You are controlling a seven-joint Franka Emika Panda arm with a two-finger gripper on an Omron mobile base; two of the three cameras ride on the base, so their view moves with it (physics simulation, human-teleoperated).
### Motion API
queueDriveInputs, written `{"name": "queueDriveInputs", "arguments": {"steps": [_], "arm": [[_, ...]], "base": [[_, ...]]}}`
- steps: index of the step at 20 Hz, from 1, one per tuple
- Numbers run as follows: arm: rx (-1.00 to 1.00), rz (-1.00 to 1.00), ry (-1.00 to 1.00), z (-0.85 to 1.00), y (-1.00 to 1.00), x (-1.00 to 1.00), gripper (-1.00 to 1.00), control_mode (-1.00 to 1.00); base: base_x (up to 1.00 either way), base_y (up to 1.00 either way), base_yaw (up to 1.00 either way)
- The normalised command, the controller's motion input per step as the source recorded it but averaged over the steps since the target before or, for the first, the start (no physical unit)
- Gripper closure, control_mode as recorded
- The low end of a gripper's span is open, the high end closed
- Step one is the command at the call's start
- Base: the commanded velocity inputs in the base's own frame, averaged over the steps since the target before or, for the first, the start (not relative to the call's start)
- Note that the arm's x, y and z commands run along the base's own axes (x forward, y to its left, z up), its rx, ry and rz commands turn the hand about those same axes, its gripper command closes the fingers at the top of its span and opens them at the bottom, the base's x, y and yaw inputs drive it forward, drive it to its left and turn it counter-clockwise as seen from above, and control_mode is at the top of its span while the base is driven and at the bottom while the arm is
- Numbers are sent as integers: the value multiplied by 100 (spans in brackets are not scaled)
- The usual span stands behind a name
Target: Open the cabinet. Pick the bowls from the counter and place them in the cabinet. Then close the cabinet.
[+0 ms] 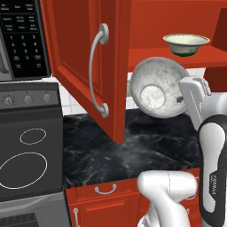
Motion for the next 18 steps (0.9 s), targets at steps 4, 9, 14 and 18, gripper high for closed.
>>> {"name": "queueDriveInputs", "arguments": {"steps": [4,9,14,18], "arm": [[0,-5,-5,34,1,5,100,-100],[0,-6,-2,27,5,20,100,-100],[0,-7,0,23,0,31,100,-100],[0,-5,0,30,0,24,100,-100]], "base": [[0,0,0],[0,0,0],[0,0,0],[0,0,0]]}}
